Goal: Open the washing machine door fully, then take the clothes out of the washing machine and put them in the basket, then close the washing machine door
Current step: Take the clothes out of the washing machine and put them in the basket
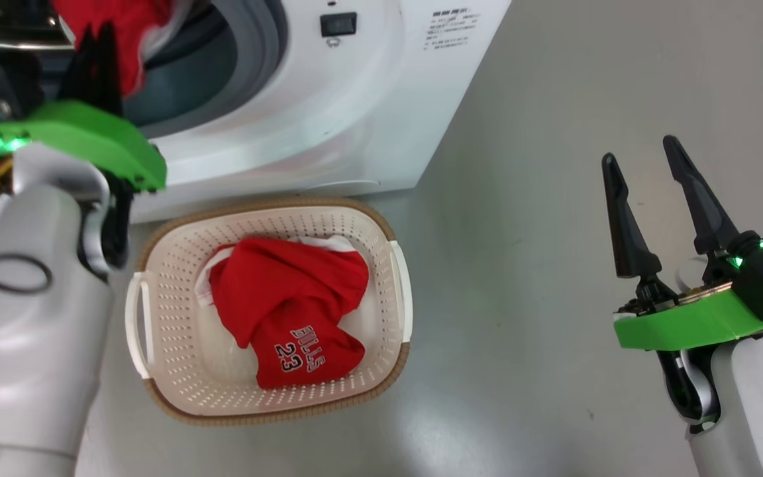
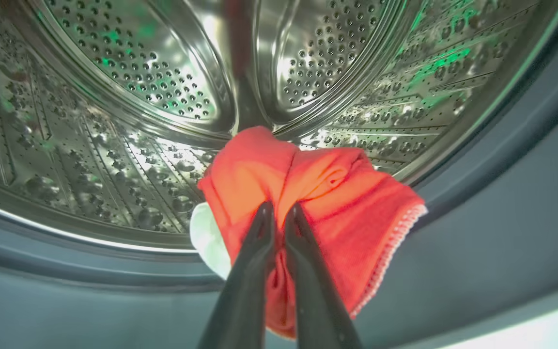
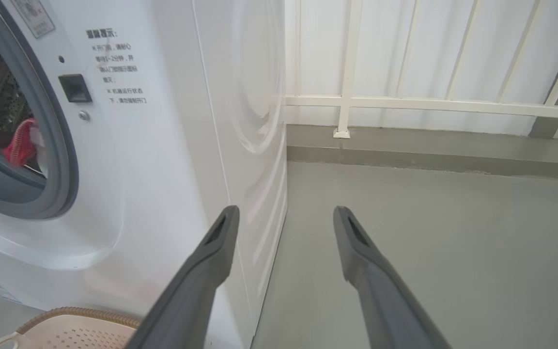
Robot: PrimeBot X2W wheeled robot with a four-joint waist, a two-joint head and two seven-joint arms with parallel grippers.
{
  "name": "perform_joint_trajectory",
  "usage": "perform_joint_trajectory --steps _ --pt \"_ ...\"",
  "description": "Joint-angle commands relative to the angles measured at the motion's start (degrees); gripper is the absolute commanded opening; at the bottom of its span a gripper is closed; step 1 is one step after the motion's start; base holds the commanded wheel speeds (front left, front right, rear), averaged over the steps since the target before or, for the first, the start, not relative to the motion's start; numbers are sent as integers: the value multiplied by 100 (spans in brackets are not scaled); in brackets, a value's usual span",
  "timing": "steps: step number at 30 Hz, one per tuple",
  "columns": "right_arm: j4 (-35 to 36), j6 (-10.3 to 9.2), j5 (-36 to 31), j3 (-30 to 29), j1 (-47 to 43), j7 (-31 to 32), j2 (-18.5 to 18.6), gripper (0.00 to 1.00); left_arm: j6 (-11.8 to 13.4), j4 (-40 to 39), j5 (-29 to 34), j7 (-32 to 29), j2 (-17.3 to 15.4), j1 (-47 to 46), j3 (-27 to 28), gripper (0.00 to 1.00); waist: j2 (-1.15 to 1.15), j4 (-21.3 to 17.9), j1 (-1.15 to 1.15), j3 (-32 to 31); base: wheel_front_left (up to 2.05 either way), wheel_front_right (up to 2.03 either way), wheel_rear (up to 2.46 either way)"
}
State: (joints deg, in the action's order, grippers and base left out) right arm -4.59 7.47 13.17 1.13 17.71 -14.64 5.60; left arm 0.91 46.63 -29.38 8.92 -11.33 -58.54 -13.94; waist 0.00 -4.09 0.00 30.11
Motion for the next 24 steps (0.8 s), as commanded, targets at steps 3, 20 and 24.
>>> perform_joint_trajectory --steps 3,20,24 --pt "87 2 51 125 -179 -36 25 100 118 -567 139 319 -280 529 54 0 0 90 0 -309 0 0 0" --pt "-59 2 -66 67 -676 -36 -61 100 557 -2669 558 604 -246 2761 27 0 0 184 0 -1440 0 0 0" --pt "-73 2 -89 58 -777 -36 -84 100 667 -3116 597 606 -301 3318 47 0 0 169 0 -1637 0 0 0"
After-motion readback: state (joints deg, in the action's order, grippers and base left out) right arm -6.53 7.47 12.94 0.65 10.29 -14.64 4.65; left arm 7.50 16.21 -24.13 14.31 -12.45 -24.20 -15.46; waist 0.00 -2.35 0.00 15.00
